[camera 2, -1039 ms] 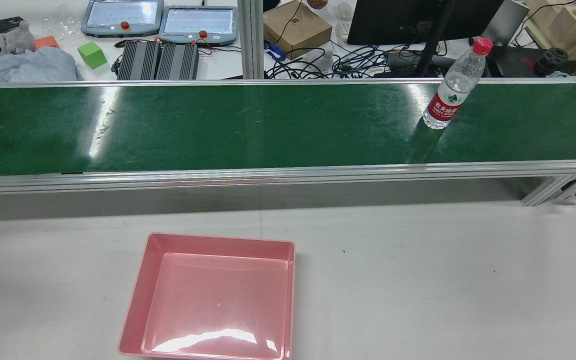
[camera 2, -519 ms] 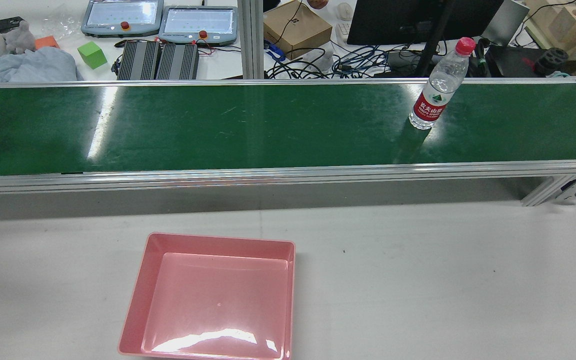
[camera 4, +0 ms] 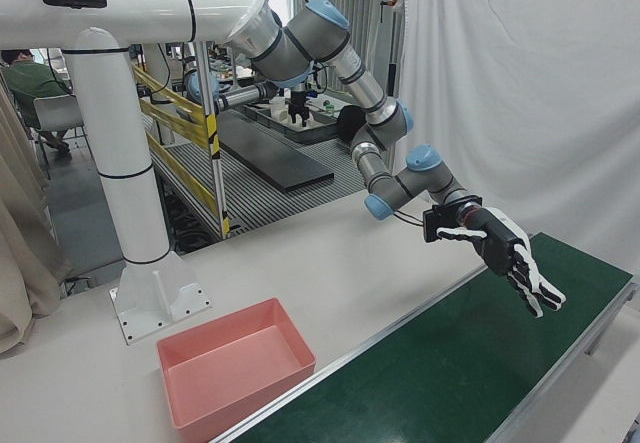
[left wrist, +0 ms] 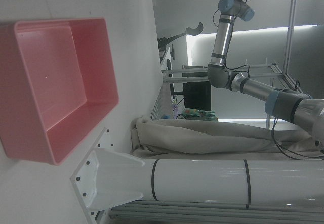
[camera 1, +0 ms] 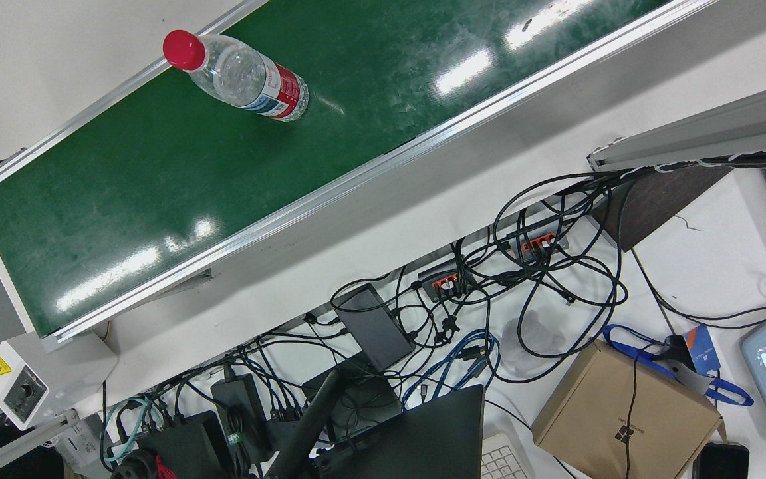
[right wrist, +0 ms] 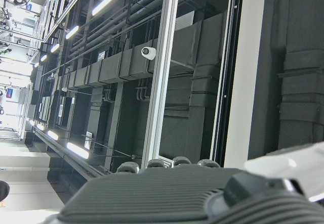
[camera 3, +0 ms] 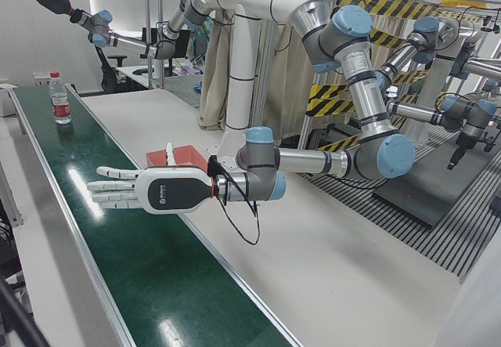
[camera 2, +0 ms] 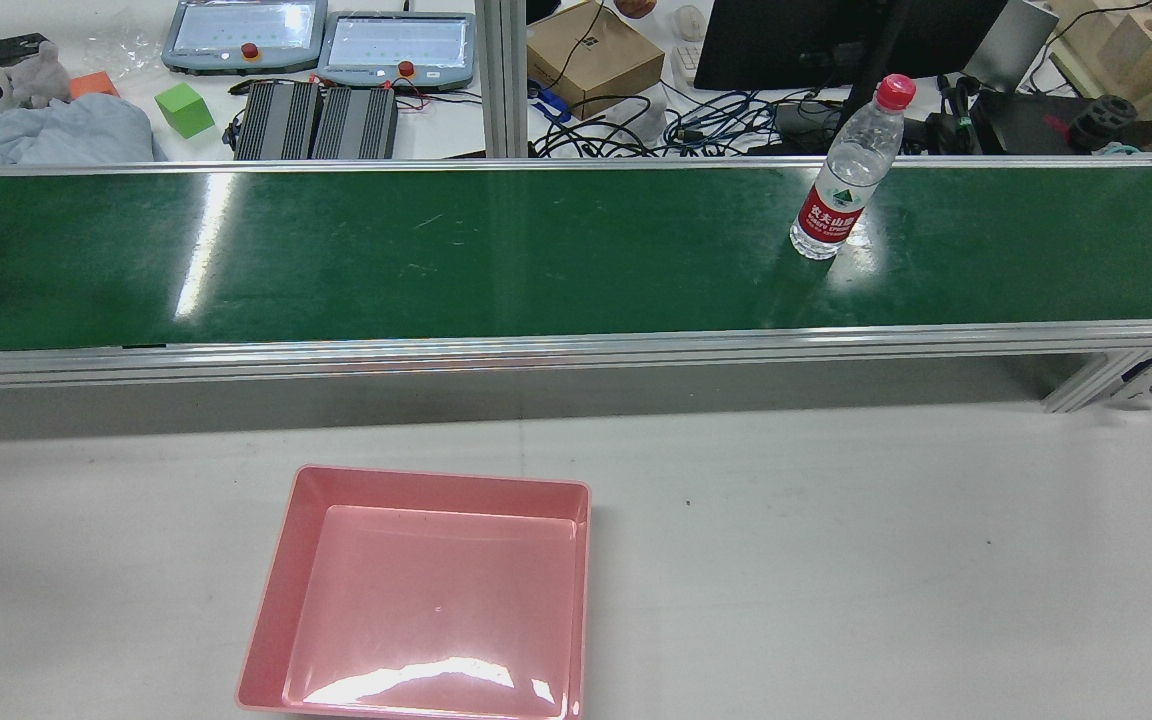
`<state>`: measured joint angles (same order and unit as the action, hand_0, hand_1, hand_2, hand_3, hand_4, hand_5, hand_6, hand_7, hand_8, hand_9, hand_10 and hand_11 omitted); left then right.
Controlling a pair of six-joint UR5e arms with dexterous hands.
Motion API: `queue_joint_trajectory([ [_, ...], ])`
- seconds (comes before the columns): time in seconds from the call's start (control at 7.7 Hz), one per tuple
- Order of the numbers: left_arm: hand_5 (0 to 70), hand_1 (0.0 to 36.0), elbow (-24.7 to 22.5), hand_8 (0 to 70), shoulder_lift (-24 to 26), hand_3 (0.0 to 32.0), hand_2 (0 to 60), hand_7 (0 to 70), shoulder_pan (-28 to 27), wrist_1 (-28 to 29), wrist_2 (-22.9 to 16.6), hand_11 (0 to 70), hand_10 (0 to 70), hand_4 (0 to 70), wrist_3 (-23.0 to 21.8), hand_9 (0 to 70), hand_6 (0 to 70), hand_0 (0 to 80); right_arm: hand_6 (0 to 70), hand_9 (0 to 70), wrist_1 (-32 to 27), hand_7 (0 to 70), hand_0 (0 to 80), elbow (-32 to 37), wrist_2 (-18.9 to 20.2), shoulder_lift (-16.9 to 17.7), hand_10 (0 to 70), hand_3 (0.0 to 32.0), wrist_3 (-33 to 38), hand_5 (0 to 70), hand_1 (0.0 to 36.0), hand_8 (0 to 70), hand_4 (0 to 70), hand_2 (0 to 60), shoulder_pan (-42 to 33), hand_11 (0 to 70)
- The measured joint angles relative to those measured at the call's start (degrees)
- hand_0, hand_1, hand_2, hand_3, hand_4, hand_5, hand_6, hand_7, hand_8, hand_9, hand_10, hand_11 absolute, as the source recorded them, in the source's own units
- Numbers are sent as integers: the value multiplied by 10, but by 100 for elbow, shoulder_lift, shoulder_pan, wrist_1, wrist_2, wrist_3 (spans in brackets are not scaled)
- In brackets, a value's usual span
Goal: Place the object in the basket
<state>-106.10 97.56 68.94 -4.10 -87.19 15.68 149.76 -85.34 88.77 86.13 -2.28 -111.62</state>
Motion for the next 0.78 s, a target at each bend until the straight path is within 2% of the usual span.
queue_joint_trajectory([
  [0.78, 156, 89, 5, 30, -1, 0, 0, 20, -9, -30, 3, 100, 61, 134, 7, 18, 29, 492, 0, 0, 0, 0, 0, 0, 0, 0, 0, 0, 0, 0, 0, 0, 0, 0, 0, 0],
])
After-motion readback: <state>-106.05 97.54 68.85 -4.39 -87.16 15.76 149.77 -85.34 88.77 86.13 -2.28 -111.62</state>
